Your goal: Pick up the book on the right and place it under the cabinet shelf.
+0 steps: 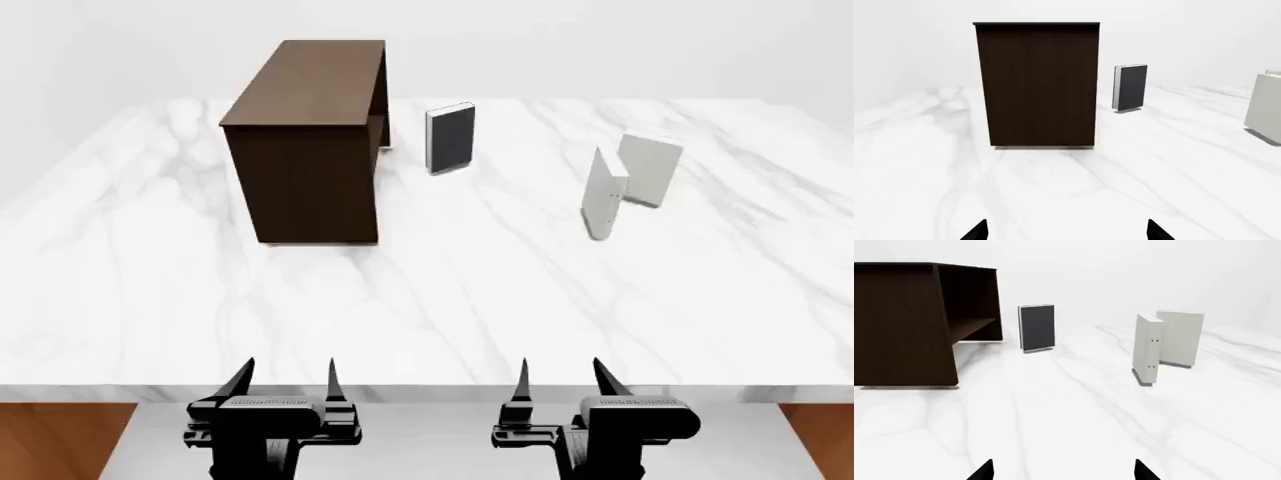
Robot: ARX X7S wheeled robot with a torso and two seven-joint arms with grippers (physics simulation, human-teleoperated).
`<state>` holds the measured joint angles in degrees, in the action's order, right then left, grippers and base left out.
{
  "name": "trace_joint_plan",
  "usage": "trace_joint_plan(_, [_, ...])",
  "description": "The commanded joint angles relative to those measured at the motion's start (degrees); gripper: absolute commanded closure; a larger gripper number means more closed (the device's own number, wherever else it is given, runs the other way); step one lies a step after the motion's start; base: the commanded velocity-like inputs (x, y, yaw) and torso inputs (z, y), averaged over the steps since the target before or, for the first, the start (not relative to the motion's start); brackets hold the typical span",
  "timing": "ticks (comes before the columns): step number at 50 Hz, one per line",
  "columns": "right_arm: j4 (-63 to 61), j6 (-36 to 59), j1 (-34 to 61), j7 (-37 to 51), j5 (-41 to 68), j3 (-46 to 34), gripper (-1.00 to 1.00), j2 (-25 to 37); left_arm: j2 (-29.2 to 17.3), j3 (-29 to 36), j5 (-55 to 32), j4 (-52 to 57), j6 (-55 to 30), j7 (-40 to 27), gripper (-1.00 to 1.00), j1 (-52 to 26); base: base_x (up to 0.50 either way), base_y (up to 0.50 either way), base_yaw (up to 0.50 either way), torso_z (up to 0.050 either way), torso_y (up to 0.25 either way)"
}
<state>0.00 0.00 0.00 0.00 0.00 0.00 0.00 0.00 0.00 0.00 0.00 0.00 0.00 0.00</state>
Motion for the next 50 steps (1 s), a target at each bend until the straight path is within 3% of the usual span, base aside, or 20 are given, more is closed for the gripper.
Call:
trace_joint_plan(1, [0.2, 0.0, 0.1, 1.1, 0.7, -1.2, -1.0, 0.9, -0.9, 1.0, -0.9, -0.1, 0.0, -1.0, -1.0, -0.1, 0.0, 0.0, 0.0, 0.0, 0.0])
trace_joint_plan(17, [-8.1, 6.8, 0.8, 3.8, 1.6, -4.8, -1.0, 3.6, -3.6, 3.3, -4.5, 8.9, -7.0, -3.6, -1.0, -0.9, 0.0, 0.0, 0.0, 0.0, 0.0])
trace_joint_plan(29, [-24.2, 23.7, 7.7, 3.7, 3.8, -4.3, -1.0, 6.4, -6.0, 4.1, -6.2, 25.8, -24.3, -4.8, -1.0, -7.6, 0.0, 0.0, 0.0, 0.0, 0.0])
trace_joint_plan(37, [-31.3, 33.4, 13.7, 2.3, 7.1, -3.4, -1.0, 8.3, -7.3, 3.7, -6.9, 29.2, -31.0, -5.5, -1.0, -14.7, 0.0, 0.0, 0.0, 0.0, 0.0])
trace_joint_plan(50, [-36.5, 53.9, 26.6, 7.1, 11.6, 2.3, -1.0, 7.0, -8.6, 3.1, -8.5, 32.7, -39.9, -6.5, -1.0, -21.8, 0.0, 0.0, 0.0, 0.0, 0.0])
